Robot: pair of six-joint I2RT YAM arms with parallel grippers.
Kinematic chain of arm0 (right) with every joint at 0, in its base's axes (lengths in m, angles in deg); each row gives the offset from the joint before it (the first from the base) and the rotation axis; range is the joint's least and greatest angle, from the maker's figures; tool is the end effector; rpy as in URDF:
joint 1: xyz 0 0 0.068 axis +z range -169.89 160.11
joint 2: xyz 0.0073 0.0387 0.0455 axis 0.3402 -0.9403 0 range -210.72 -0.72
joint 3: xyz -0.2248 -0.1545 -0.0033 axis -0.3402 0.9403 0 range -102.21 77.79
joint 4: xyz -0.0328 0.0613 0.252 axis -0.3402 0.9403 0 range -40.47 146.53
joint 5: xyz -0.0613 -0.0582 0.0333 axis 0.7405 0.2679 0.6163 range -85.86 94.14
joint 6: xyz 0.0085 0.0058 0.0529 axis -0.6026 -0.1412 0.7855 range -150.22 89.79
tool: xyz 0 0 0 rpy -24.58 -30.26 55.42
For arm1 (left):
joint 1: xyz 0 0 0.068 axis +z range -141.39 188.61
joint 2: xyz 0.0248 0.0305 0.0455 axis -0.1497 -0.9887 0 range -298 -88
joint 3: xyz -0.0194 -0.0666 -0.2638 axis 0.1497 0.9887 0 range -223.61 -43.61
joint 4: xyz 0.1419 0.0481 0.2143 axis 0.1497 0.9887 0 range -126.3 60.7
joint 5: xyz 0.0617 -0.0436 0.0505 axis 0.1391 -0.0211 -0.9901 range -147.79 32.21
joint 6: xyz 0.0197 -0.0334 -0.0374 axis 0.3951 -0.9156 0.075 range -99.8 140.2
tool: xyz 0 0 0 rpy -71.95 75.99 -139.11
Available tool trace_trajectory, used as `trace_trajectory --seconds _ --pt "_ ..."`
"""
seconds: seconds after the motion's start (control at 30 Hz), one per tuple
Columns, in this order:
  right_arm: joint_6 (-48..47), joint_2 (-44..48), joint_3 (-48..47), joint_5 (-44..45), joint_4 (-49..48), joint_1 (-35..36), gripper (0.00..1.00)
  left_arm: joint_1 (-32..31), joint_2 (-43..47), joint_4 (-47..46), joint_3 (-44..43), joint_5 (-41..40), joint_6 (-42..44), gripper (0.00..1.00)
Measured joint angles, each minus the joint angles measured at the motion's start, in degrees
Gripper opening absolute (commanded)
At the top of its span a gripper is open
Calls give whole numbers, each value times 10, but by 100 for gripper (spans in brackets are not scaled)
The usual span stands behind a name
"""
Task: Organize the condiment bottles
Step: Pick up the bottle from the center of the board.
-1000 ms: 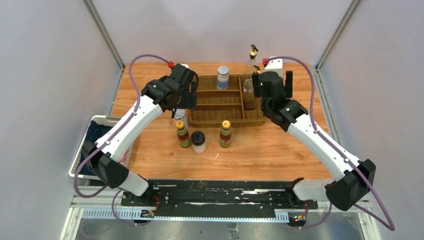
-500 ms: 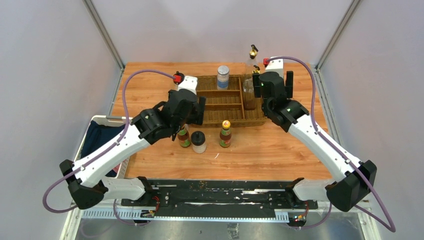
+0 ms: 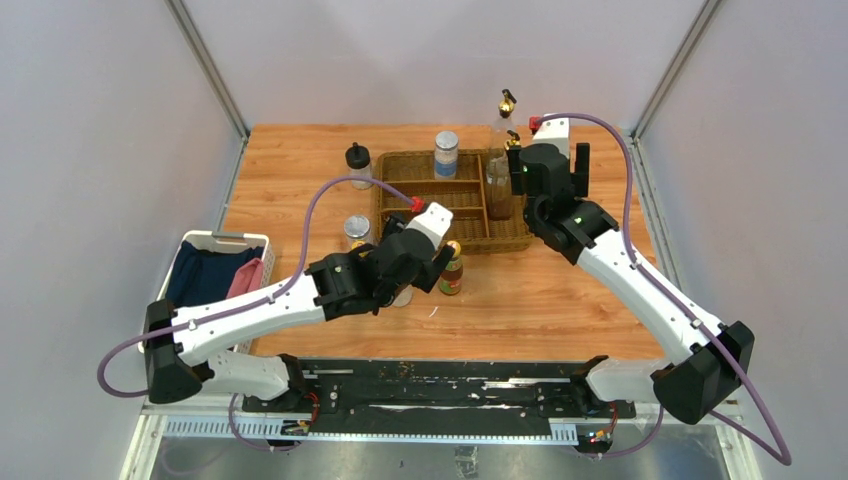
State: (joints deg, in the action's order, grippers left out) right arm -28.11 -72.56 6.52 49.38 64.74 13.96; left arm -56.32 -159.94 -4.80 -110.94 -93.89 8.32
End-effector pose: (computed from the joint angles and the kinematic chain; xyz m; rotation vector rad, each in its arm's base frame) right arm 0.2455 0.1342 0.3950 0.0503 1.7708 -0.2750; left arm 0.1335 -0.2358 0.3441 0.6091 1.9778 -0.1233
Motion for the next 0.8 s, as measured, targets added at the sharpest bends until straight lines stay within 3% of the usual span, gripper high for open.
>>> trace_trajectory --seconds 0.13,0.3,0.57,0.8 --pt "0 1 0 5 0 -6 90 -3 39 -49 62 10 9 80" --pt "0 10 0 5 -1 -14 90 -17 78 -55 54 -44 2 77" --pt "1 11 -4 2 -1 -14 90 -18 40 106 -105 -234 -161 78" --pt "0 11 -4 2 -1 -14 90 -19 52 184 -48 -274 -277 79"
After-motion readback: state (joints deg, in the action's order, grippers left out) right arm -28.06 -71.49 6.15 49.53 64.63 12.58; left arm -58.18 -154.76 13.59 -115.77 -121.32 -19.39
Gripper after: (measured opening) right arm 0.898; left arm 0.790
